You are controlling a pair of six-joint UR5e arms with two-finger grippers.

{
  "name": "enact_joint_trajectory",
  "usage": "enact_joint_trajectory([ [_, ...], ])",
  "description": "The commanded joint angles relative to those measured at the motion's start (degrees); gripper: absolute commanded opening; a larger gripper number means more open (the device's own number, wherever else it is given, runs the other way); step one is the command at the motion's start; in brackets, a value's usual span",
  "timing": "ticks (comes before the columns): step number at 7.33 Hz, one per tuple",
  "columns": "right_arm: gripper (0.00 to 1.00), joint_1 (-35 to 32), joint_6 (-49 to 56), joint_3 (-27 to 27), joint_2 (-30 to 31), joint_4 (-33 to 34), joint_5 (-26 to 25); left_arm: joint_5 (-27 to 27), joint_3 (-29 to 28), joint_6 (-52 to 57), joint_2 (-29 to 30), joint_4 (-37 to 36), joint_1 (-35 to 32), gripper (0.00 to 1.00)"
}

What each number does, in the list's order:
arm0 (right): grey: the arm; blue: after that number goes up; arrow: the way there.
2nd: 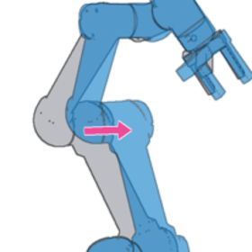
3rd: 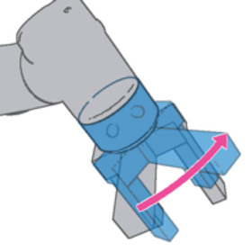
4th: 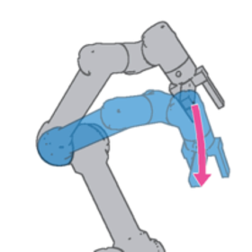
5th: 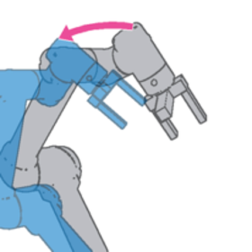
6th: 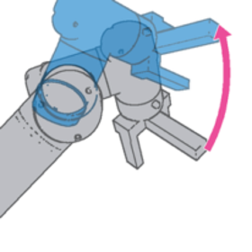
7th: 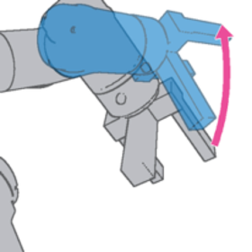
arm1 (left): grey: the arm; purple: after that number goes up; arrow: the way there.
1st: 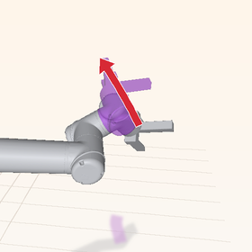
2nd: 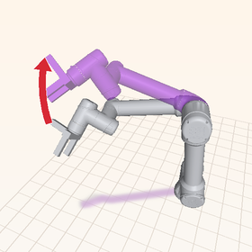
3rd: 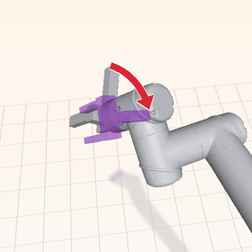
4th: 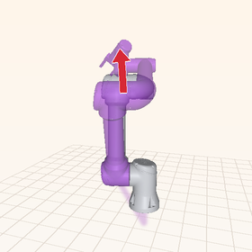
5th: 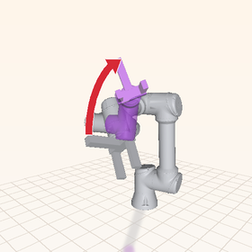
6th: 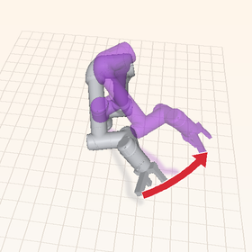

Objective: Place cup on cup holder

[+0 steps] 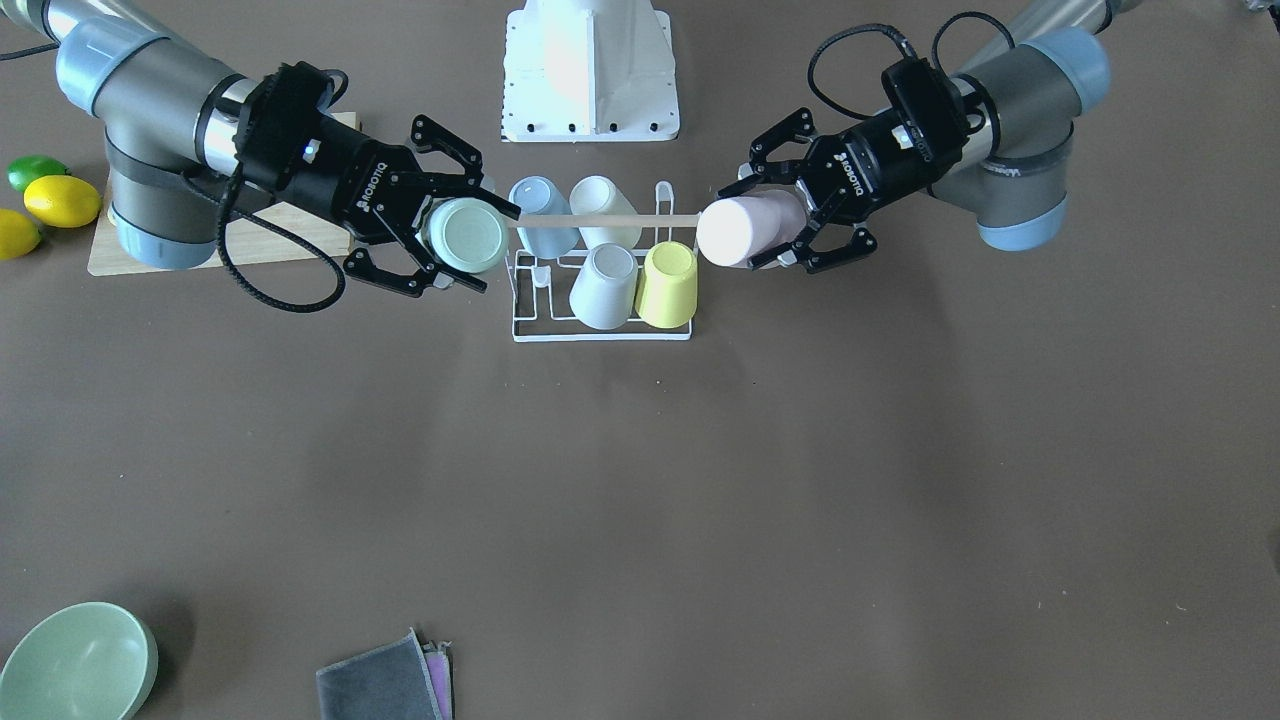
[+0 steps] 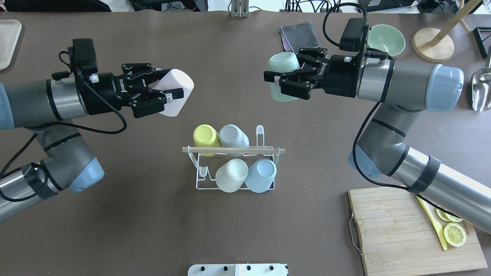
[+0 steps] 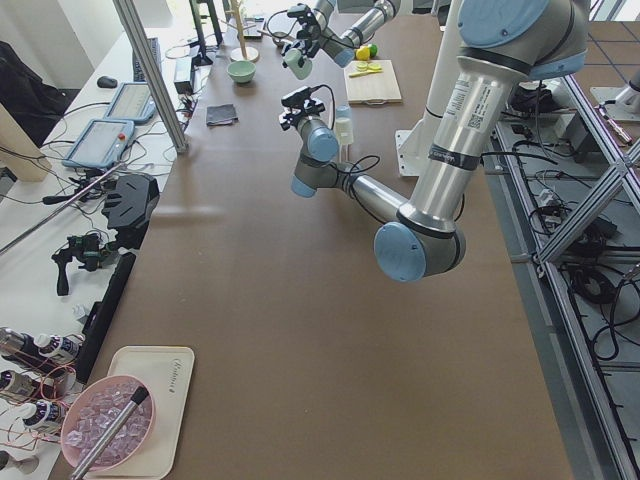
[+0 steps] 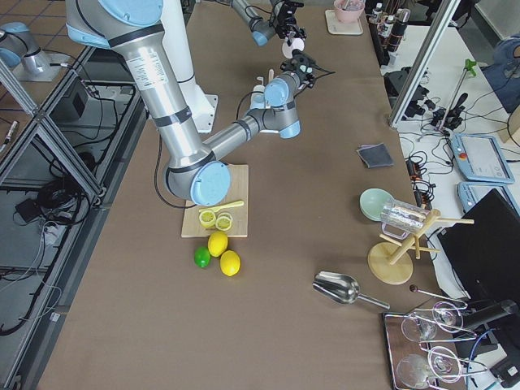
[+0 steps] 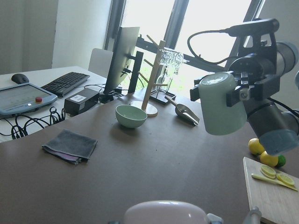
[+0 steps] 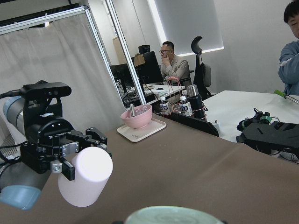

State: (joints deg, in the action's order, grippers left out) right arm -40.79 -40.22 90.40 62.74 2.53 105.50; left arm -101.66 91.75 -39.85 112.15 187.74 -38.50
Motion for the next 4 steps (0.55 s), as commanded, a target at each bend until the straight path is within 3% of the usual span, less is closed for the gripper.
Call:
enact_joint_trajectory([
  [1, 0.00, 4.6, 5.8, -0.7, -0.5, 2.3, -4.7, 12.5, 6.1, 4.7, -2.8, 0.9, 10.0, 0.00],
  [2, 0.00, 5.4, 6.3, -1.1, -1.5, 4.1, -6.2, 15.3, 8.2, 9.1, -5.5, 1.3, 14.1, 0.00],
  [4, 0.00, 9.2, 8.9, -2.2, -1.9, 4.2, -10.2, 28.1, 7.8, 18.2, -8.1, 7.4, 24.8, 0.00],
])
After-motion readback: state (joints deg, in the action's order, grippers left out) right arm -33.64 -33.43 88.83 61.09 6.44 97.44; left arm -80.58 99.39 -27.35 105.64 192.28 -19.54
